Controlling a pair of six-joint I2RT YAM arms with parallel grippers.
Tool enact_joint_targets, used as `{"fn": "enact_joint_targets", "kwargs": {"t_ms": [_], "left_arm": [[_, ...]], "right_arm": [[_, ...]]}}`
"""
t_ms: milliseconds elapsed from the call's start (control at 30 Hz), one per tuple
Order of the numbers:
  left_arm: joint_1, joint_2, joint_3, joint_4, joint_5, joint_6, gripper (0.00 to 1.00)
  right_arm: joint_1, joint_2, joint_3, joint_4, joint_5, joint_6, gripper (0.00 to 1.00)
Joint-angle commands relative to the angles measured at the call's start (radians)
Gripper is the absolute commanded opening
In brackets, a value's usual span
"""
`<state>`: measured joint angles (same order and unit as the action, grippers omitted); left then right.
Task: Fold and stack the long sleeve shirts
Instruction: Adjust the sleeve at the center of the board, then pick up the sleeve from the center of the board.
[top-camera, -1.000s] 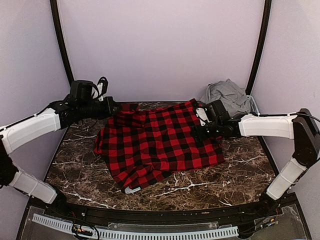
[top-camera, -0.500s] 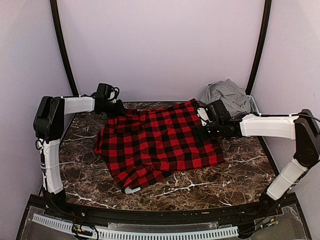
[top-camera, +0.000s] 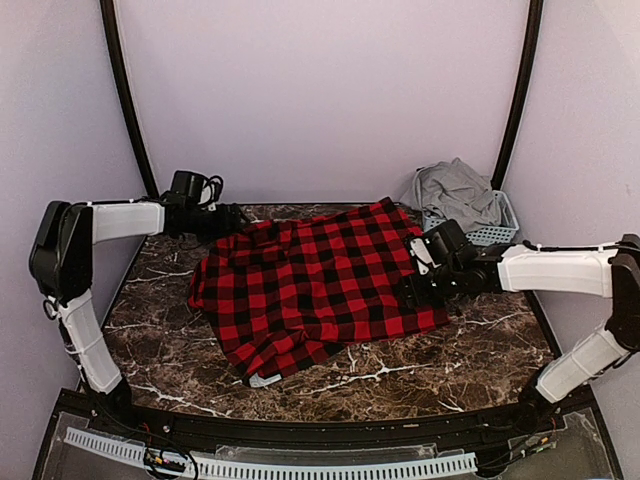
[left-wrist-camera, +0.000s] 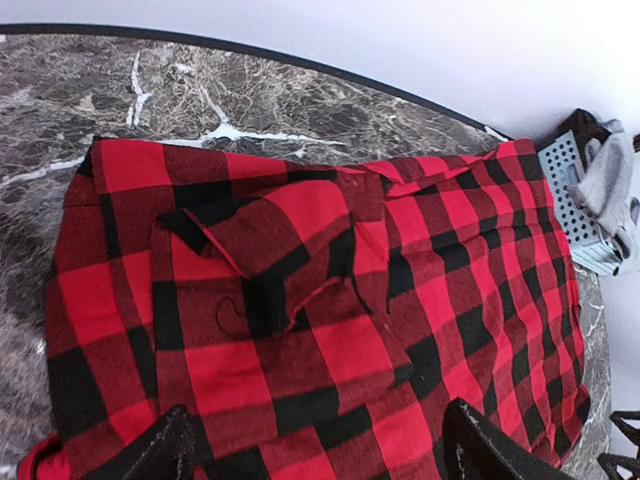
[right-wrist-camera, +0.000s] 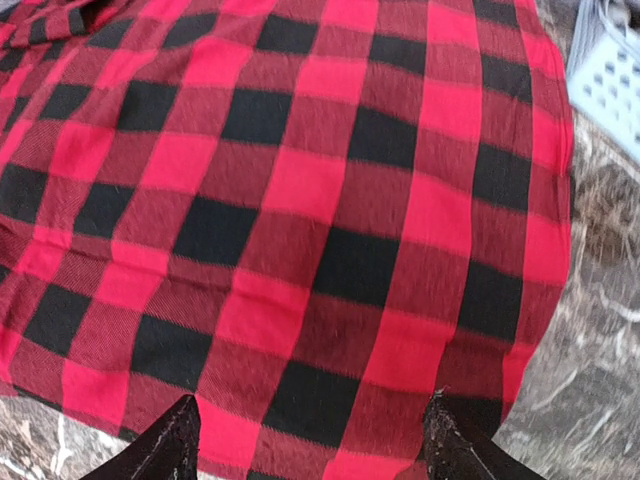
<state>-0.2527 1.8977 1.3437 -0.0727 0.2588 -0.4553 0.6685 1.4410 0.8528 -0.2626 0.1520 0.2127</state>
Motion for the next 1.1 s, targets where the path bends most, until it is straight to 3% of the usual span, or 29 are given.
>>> {"fn": "enact_joint_targets", "kwargs": {"t_ms": [0, 233, 433, 767, 1067], "left_arm": [[-0.024, -0.25, -0.223, 0.092, -0.008, -0.007, 0.85], [-0.164, -0.551, -0.537, 0.109, -0.058, -0.039, 0.86], [-0.313, -0.644, -0.691, 0.133, -0.086, -0.106, 0.84], [-0.409, -0.517, -0.748, 0.172, -0.122, -0.162, 0.83], [-0.42, -0.358, -0.661, 0.1, -0.166, -0.096, 0.81]], "right_arm": [[0.007, -0.009, -0.052, -0.066, -0.028, 0.101, 0.73], [-0.016, 0.108, -0.083, -0.045, -0.028, 0.116, 0.73], [-0.044, 0.175, -0.075, -0.049, 0.004, 0.117, 0.71], [-0.087, 0.131, -0.135, -0.169, 0.048, 0.23, 0.7], [-0.088, 0.118, -0.117, -0.226, 0.145, 0.264, 0.71]]}}
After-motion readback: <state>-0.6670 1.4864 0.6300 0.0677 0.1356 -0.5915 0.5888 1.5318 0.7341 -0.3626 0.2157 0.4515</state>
